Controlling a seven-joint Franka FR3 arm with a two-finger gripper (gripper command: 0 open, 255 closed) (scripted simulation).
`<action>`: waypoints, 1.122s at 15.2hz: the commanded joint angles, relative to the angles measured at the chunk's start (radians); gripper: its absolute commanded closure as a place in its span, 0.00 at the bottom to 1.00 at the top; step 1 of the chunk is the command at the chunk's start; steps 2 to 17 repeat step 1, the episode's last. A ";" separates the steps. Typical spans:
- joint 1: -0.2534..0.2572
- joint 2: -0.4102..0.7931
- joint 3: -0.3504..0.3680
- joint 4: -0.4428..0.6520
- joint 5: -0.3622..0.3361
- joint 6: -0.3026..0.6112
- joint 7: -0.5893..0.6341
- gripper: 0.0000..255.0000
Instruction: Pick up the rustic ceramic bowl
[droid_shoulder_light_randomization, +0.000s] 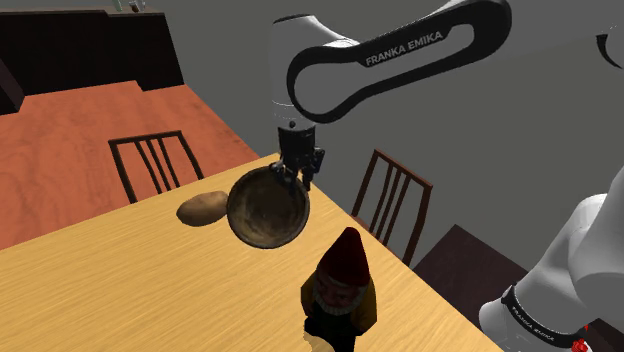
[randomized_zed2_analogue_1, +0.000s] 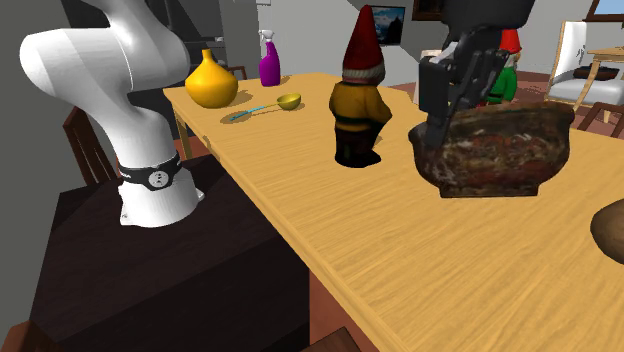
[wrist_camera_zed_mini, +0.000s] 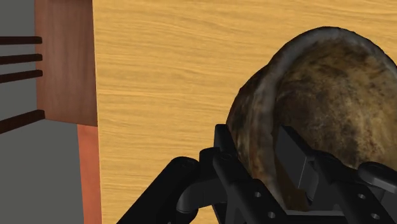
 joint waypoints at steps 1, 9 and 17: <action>0.000 -0.003 0.000 0.007 0.001 -0.008 0.000 1.00; 0.000 -0.003 0.000 0.007 0.001 -0.008 0.000 1.00; 0.000 -0.003 0.000 0.007 0.001 -0.008 0.000 1.00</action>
